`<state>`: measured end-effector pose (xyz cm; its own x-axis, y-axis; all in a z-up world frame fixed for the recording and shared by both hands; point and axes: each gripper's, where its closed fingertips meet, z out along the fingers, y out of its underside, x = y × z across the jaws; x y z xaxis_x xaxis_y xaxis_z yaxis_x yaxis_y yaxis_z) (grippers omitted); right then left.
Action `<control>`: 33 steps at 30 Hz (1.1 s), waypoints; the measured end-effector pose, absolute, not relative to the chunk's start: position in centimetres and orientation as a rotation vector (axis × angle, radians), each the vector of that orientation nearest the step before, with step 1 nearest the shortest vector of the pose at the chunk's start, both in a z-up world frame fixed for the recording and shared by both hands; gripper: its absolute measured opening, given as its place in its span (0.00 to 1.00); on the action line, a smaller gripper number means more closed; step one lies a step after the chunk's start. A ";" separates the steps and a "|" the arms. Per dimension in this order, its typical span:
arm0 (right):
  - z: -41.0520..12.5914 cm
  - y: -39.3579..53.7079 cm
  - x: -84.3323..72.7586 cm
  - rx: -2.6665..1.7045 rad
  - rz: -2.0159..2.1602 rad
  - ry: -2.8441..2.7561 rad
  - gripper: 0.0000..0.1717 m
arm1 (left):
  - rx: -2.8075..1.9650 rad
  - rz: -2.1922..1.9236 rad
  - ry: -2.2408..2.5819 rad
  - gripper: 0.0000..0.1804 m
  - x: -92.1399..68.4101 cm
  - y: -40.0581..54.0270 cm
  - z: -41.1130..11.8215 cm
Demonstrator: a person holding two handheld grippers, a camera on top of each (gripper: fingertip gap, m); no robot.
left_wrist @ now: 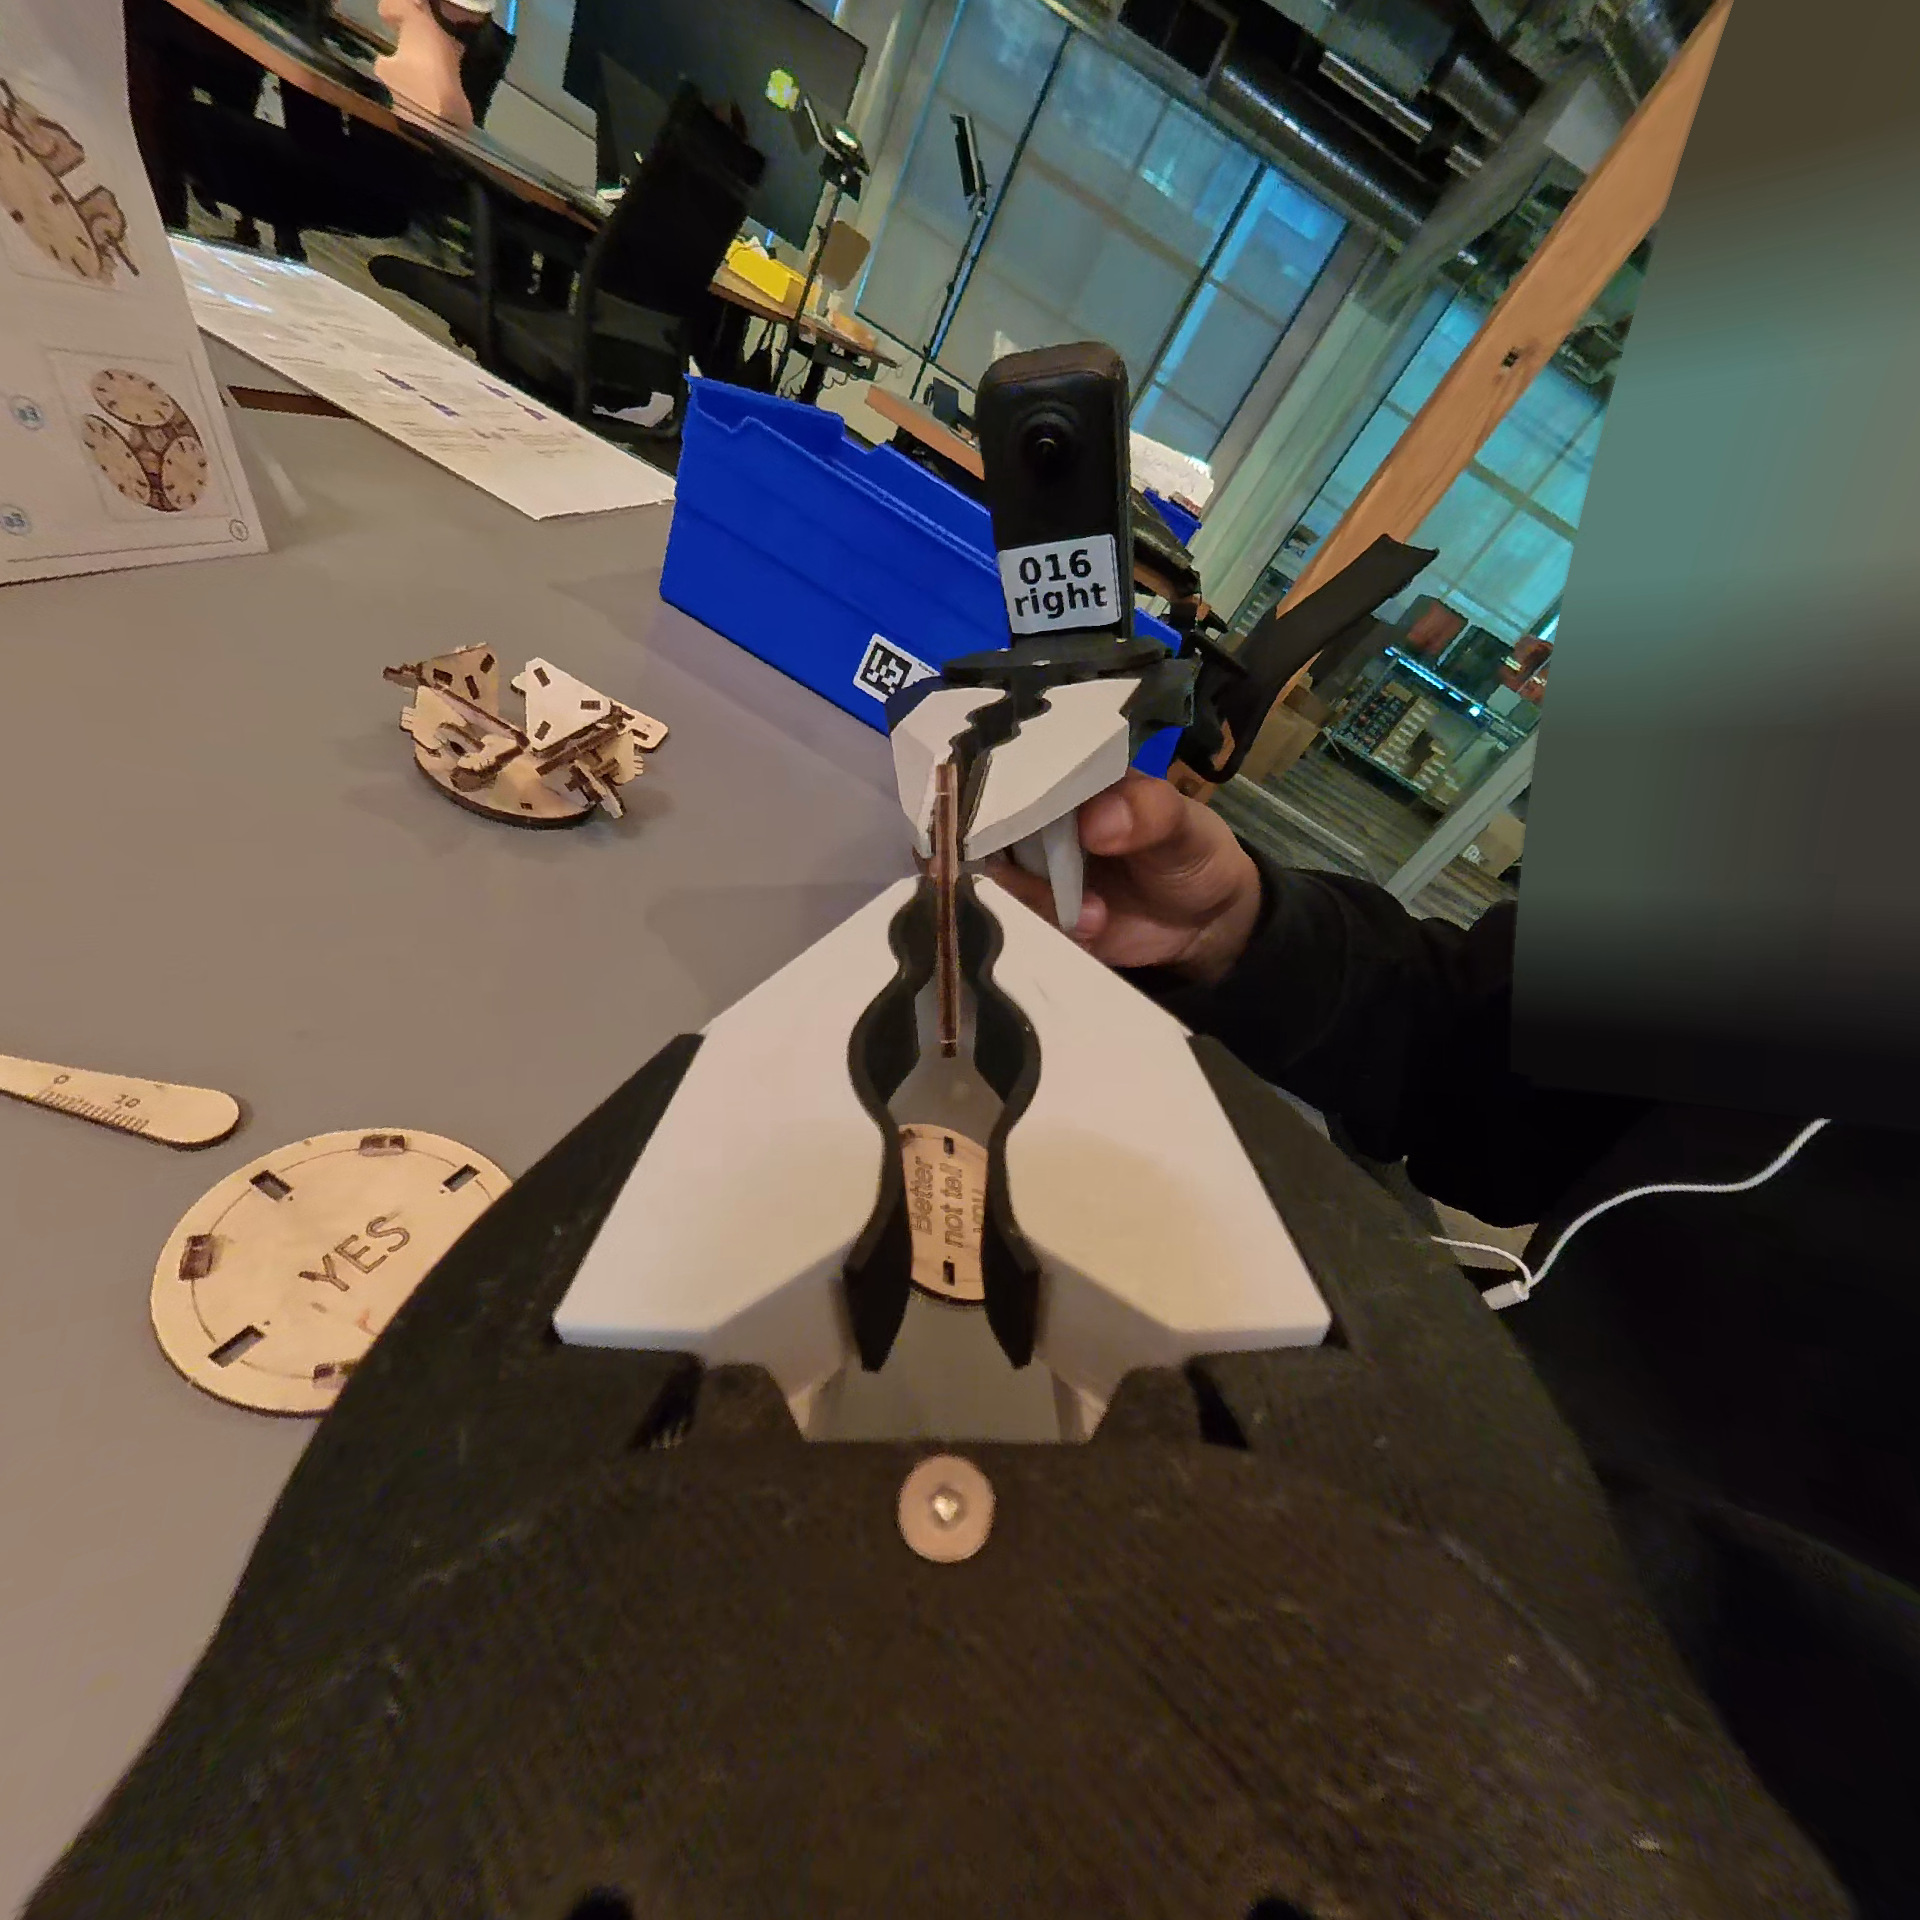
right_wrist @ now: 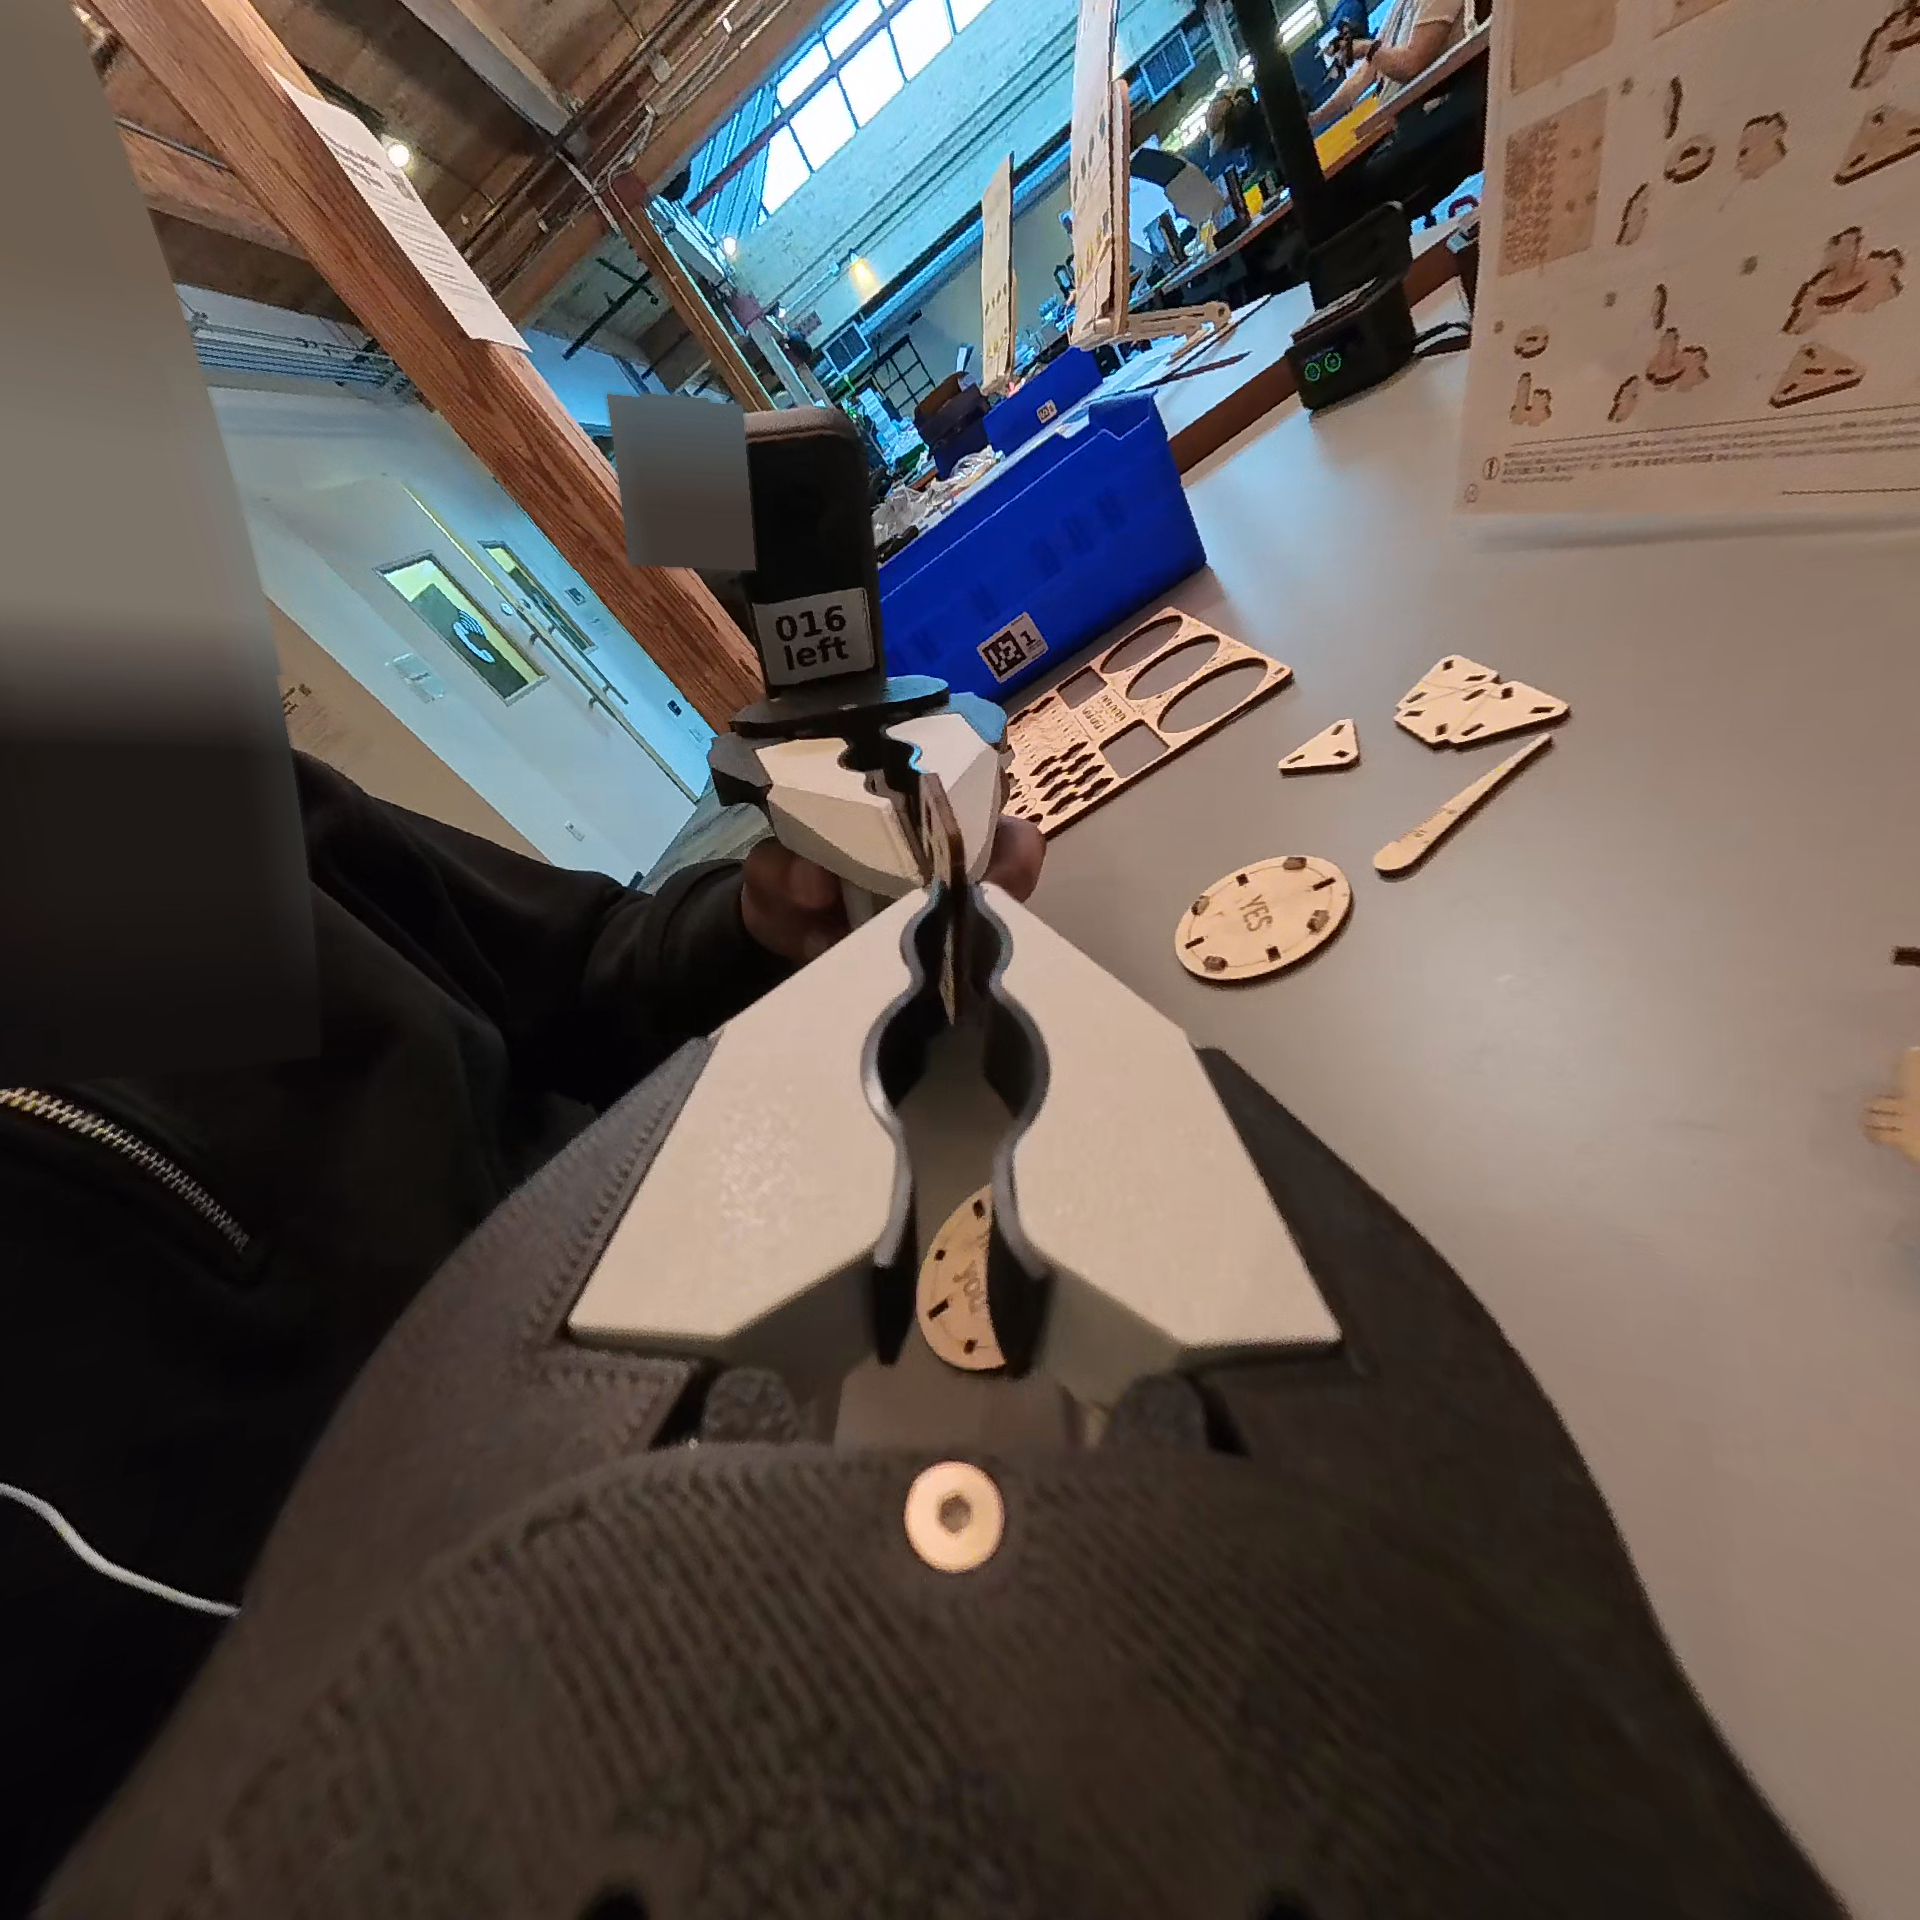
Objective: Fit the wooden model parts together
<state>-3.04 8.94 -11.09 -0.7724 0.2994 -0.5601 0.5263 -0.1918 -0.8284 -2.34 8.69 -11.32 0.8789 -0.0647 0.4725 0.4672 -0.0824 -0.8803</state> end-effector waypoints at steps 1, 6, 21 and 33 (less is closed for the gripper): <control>-11.1 8.9 -3.1 0.979 -2.094 1.889 0.00 | -1.600 -0.456 -0.324 0.00 -2.4 8.7 -11.3; -11.1 8.6 -3.0 0.971 -2.097 1.877 0.05 | -1.582 -0.464 -0.340 0.00 -2.6 8.6 -11.1; -11.1 8.5 -3.0 0.959 -2.109 1.859 0.01 | -1.597 -0.478 -0.356 0.00 -2.2 8.8 -11.3; -10.9 8.7 -3.2 0.974 -2.129 1.836 0.01 | -1.596 -0.485 -0.363 0.00 -2.3 8.7 -11.4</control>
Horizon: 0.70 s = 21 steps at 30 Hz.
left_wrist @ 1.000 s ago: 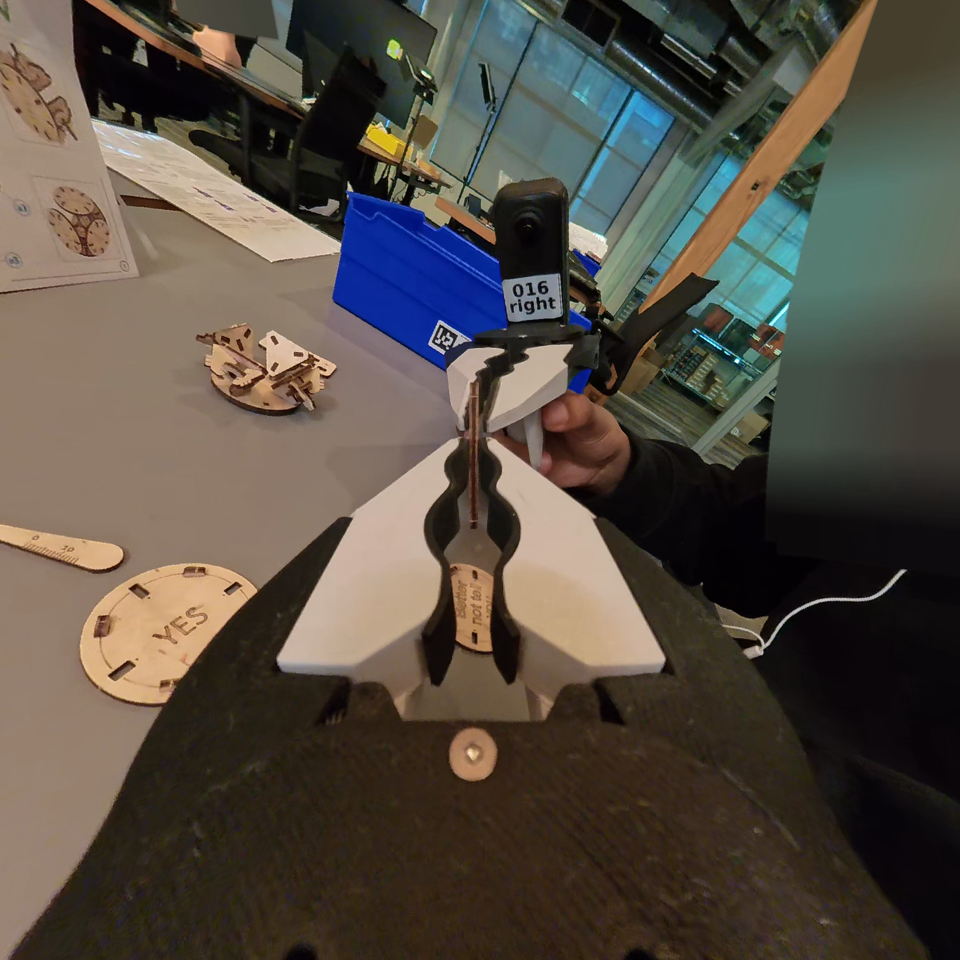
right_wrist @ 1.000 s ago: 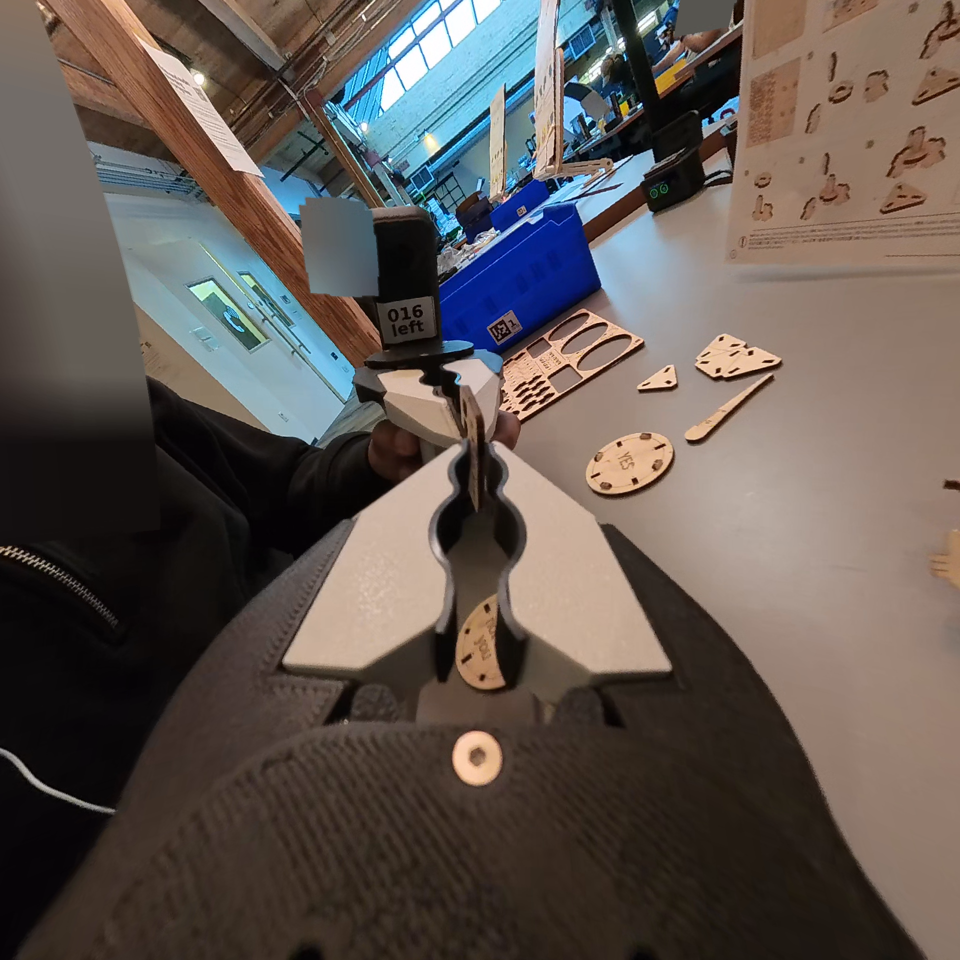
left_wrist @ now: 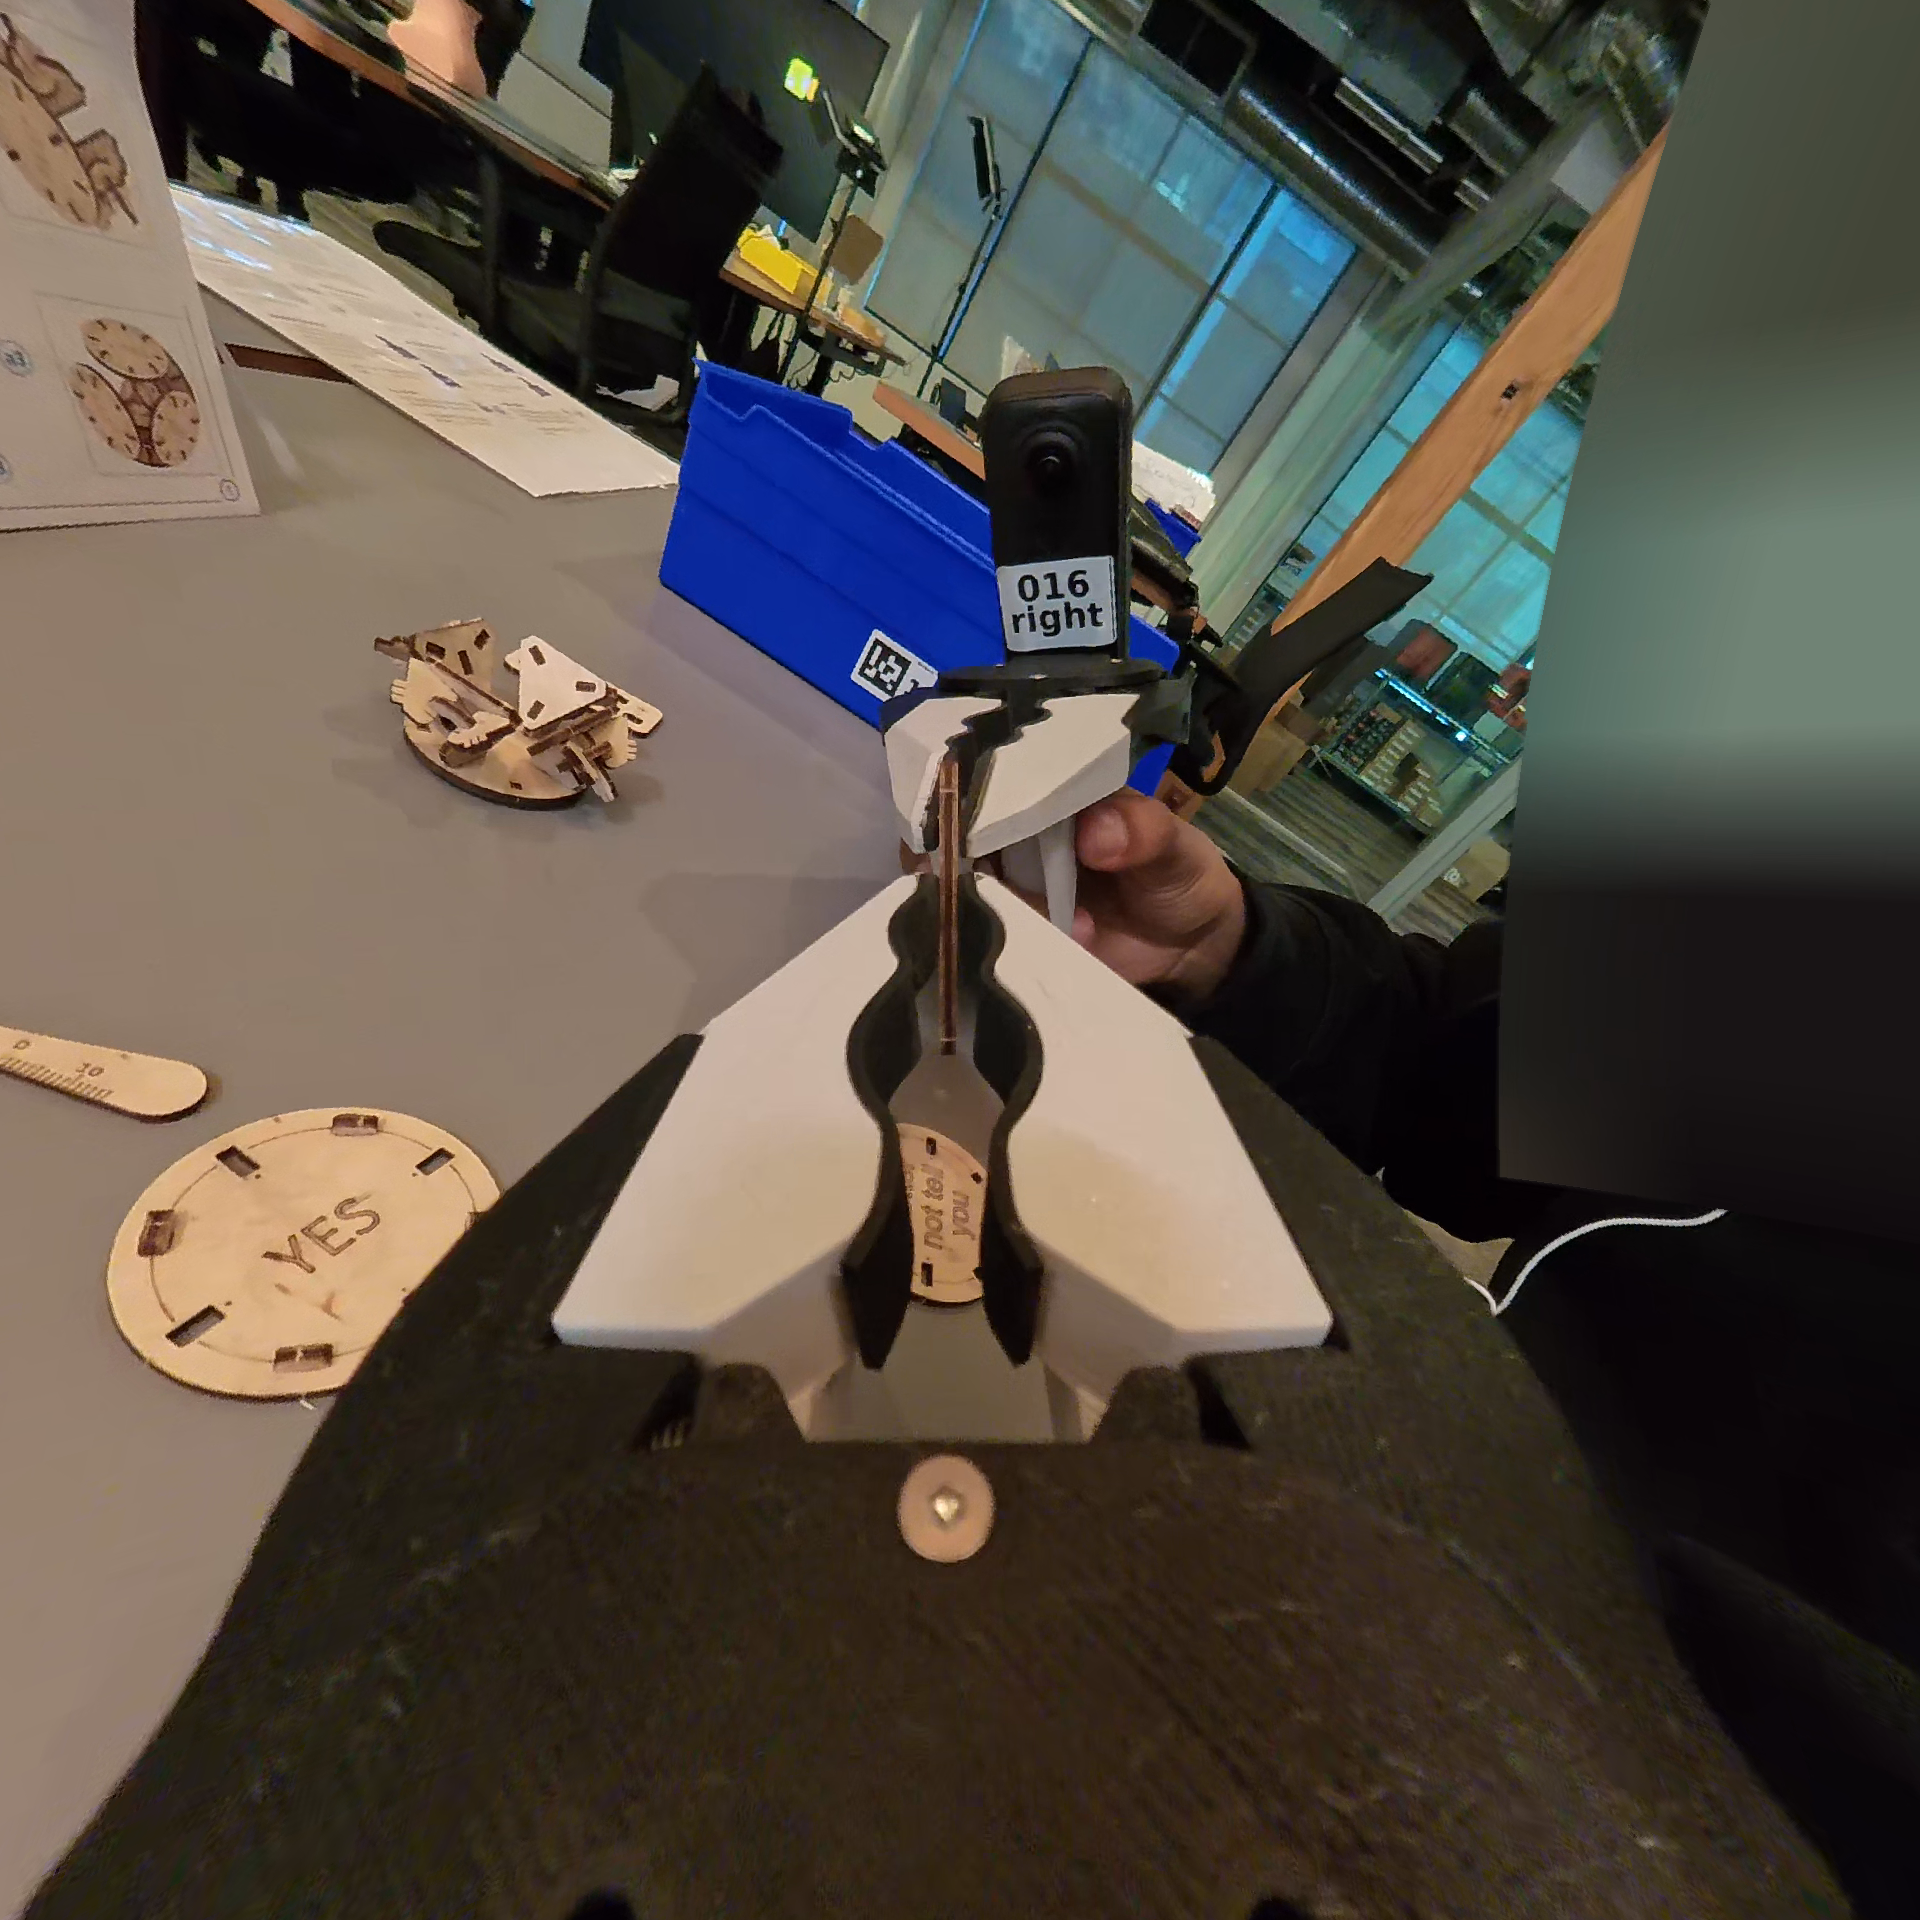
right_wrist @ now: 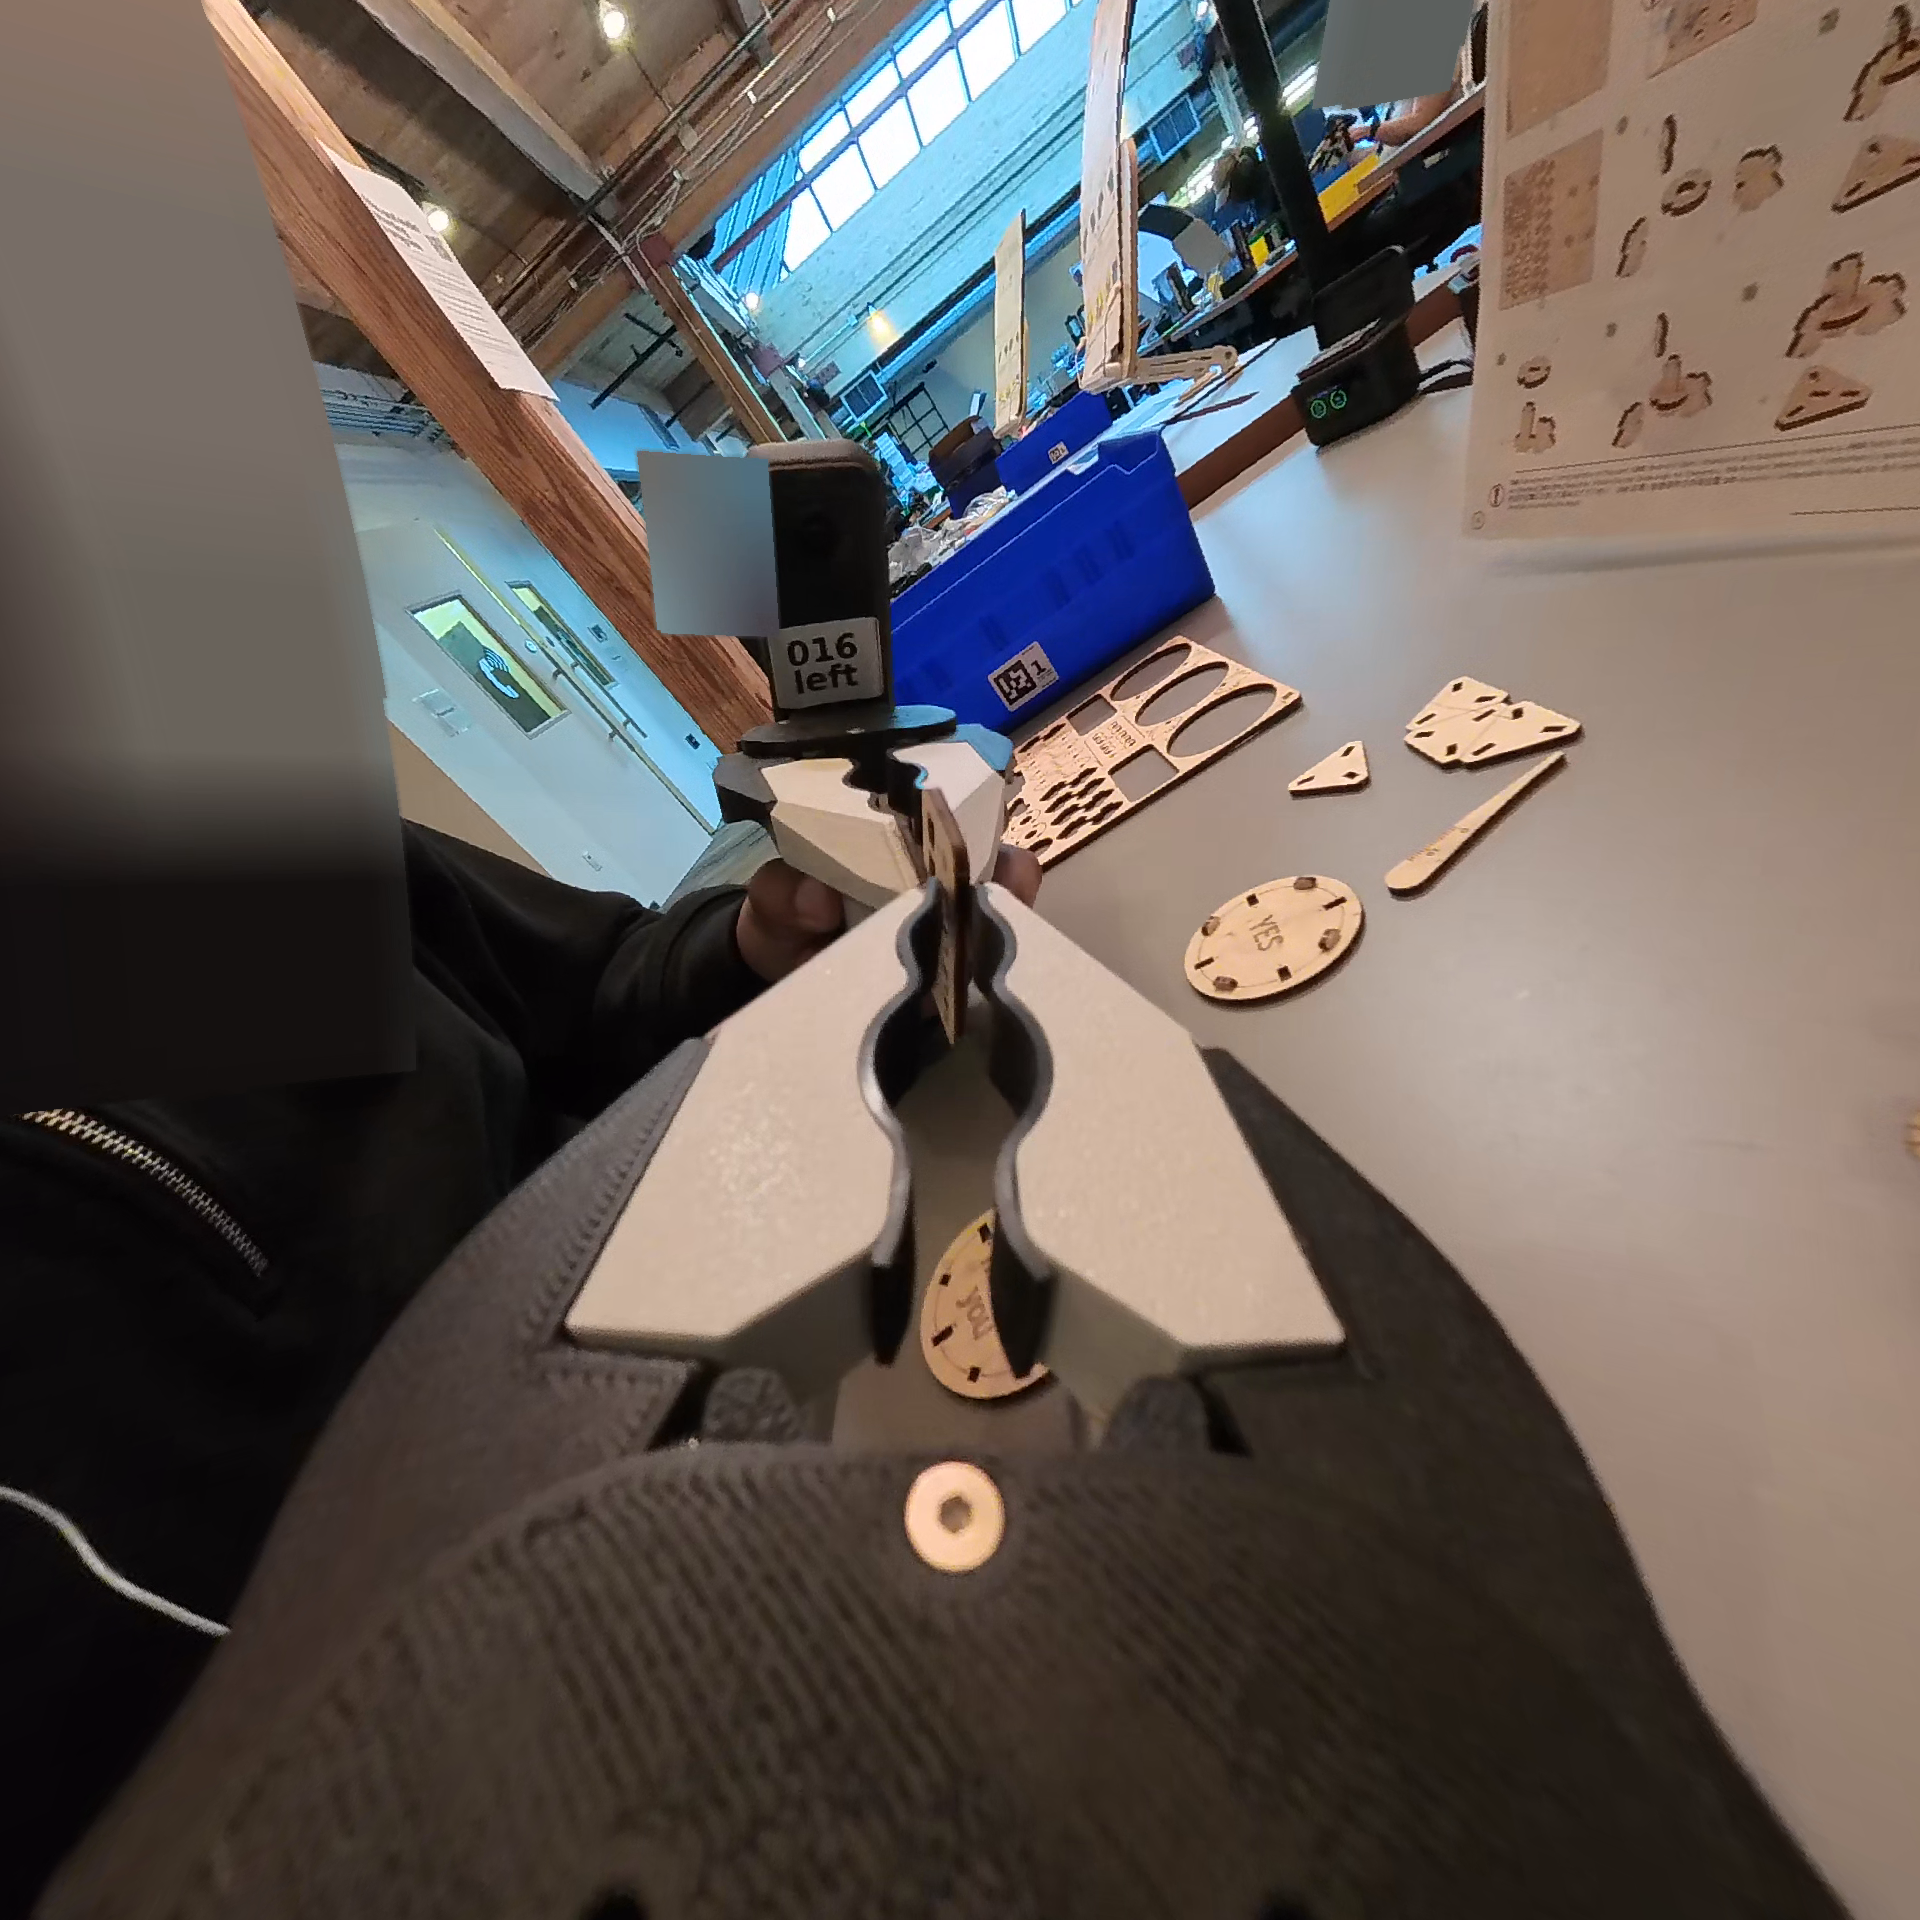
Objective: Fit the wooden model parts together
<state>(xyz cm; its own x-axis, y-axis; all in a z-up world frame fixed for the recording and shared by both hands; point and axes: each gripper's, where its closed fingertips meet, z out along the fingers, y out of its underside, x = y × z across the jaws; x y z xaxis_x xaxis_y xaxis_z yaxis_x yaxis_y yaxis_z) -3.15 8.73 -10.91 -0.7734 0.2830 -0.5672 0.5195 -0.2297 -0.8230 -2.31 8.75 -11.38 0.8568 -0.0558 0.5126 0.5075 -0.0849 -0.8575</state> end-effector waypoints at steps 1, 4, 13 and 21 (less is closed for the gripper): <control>-10.9 8.7 -3.2 0.976 -2.130 1.836 0.01 | -1.600 -0.488 -0.363 0.00 -2.3 8.8 -11.5; -11.1 8.7 -3.3 0.996 -2.126 1.857 0.01 | -1.610 -0.479 -0.368 0.00 -2.3 8.9 -11.6; -11.2 8.9 -3.4 1.004 -2.121 1.861 0.01 | -1.603 -0.473 -0.371 0.00 -2.6 8.6 -11.4; -11.1 8.7 -3.3 0.991 -2.122 1.869 0.01 | -1.609 -0.478 -0.367 0.00 -2.4 8.7 -11.5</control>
